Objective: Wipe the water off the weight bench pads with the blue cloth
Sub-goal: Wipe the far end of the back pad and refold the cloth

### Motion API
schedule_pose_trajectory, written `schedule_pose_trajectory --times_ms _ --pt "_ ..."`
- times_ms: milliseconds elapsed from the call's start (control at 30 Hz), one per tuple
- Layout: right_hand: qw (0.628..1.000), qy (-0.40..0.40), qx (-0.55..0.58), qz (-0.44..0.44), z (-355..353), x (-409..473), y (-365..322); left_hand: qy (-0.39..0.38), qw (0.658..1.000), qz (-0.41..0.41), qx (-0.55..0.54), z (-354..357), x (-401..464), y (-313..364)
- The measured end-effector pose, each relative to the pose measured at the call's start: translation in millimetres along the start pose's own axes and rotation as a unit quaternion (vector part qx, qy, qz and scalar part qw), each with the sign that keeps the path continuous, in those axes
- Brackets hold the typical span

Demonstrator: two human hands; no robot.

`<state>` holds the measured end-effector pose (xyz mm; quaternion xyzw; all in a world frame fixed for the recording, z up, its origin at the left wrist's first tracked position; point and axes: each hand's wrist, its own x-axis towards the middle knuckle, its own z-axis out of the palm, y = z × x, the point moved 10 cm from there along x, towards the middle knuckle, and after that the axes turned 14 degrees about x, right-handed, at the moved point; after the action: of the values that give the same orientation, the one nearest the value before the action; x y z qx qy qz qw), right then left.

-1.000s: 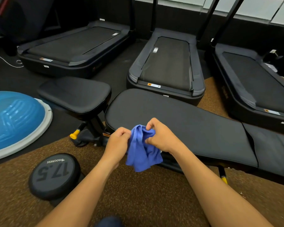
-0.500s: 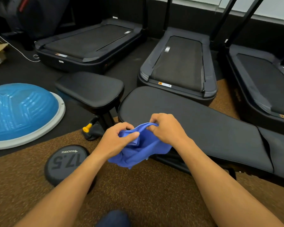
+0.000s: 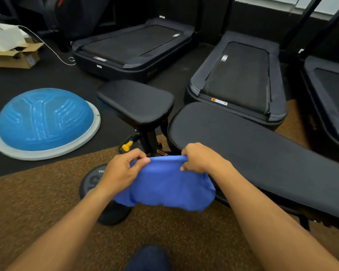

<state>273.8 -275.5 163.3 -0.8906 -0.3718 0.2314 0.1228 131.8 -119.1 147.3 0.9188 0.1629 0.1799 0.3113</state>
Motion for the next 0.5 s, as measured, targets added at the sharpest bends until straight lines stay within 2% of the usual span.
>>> schedule_pose_trajectory --times_ms 233,367,500 --pt "0.999 -0.021 -0.007 -0.025 12.0 23.1 -28.5 -0.192 0.978 -0.077 -0.011 13.6 -16.8 -62.4" --pt "0.997 -0.048 -0.007 -0.053 25.5 35.9 -43.6 -0.263 0.959 -0.098 0.041 10.5 -37.6 -106.2" --pt "0.992 -0.104 -0.03 -0.064 48.3 48.1 -49.8 -0.307 0.942 -0.133 0.024 1.1 -65.3 -142.0"
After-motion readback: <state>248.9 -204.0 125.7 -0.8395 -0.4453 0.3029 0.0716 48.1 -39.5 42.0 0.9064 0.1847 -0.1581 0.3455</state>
